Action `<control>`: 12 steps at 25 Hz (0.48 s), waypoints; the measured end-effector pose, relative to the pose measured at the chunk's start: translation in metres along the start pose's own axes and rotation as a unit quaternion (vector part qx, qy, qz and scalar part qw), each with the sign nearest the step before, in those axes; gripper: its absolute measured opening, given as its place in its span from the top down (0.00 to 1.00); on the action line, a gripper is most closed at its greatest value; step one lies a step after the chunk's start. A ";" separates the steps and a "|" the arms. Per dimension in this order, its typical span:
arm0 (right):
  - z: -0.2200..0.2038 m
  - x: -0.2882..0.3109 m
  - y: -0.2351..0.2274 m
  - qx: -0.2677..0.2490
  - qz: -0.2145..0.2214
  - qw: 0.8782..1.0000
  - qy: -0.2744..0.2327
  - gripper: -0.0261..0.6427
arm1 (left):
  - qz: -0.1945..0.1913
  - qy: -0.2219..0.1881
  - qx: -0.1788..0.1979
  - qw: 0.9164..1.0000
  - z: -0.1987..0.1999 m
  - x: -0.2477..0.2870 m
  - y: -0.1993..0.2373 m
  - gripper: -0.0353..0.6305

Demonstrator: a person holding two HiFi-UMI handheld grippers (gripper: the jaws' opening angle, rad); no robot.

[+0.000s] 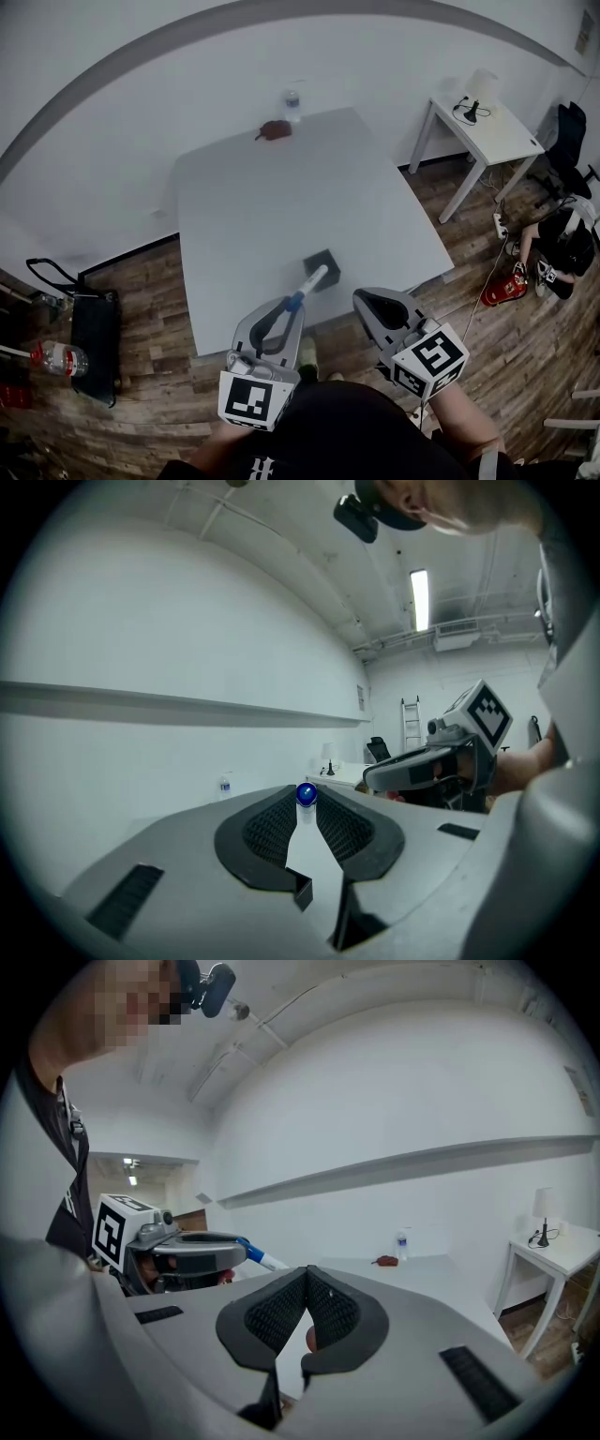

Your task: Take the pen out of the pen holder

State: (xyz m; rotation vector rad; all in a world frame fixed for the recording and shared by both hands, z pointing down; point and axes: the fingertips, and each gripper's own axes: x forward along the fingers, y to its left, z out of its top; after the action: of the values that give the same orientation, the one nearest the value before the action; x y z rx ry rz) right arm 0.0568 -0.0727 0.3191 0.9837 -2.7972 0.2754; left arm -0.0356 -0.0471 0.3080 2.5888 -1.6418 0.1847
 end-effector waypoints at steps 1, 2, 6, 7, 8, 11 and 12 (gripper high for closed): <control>0.001 -0.001 0.000 -0.002 -0.002 1.000 -0.001 0.94 | 0.000 -0.002 -0.001 1.000 0.001 0.000 -0.001 0.85; 0.001 -0.002 -0.001 -0.003 -0.003 1.000 -0.001 0.94 | 0.000 -0.002 -0.001 1.000 0.002 -0.001 -0.001 0.85; 0.003 -0.003 -0.003 -0.005 -0.010 1.000 -0.005 0.94 | -0.001 0.006 -0.005 1.000 -0.004 -0.001 -0.001 0.85; 0.003 -0.003 -0.004 -0.005 -0.011 1.000 -0.005 0.94 | -0.001 0.008 -0.004 1.000 -0.006 -0.001 0.000 0.85; 0.004 -0.003 -0.005 -0.006 -0.012 1.000 -0.005 0.94 | -0.002 0.009 -0.003 1.000 -0.007 -0.001 0.000 0.85; 0.003 -0.003 -0.006 -0.006 -0.016 1.000 -0.004 0.94 | -0.003 0.004 -0.004 1.000 -0.004 0.000 0.000 0.85; 0.003 -0.003 -0.006 -0.006 -0.016 1.000 -0.004 0.94 | -0.003 0.001 -0.006 1.000 -0.002 0.000 -0.001 0.85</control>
State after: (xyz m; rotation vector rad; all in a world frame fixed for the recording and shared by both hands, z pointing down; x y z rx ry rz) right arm 0.0627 -0.0764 0.3161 1.0291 -2.7831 0.2511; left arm -0.0351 -0.0468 0.3098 2.5841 -1.6285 0.1758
